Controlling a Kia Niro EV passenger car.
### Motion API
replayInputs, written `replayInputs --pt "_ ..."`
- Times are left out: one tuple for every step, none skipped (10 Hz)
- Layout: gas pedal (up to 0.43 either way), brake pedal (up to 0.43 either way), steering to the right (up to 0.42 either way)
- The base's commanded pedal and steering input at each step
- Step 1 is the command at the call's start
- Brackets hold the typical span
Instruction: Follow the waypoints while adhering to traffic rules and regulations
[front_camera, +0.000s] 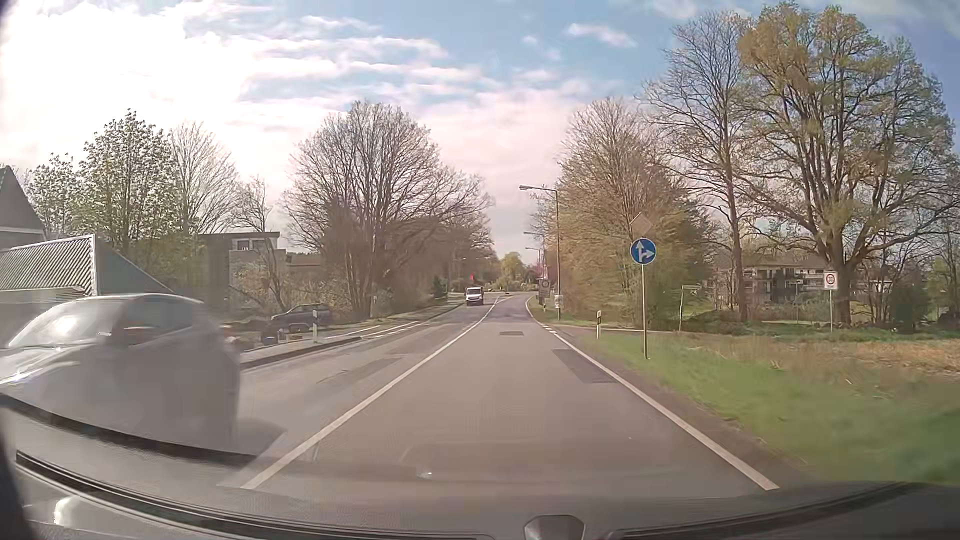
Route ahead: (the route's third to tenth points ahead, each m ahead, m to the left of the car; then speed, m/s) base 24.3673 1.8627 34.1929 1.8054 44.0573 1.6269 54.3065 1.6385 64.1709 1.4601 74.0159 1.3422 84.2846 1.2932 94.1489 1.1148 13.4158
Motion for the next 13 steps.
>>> replayInputs --pt "0.110 0.000 -0.002" --pt "0.098 0.000 -0.001" --pt "0.098 0.000 -0.001" --pt "0.098 0.000 0.000" --pt "0.098 0.000 0.000" --pt "0.098 0.000 0.000" --pt "0.098 0.000 0.000" --pt "0.098 0.000 0.001" --pt "0.098 0.000 0.000" --pt "0.087 0.000 0.000" --pt "0.079 0.000 0.000" --pt "0.079 0.000 0.000" --pt "0.079 0.000 0.000"
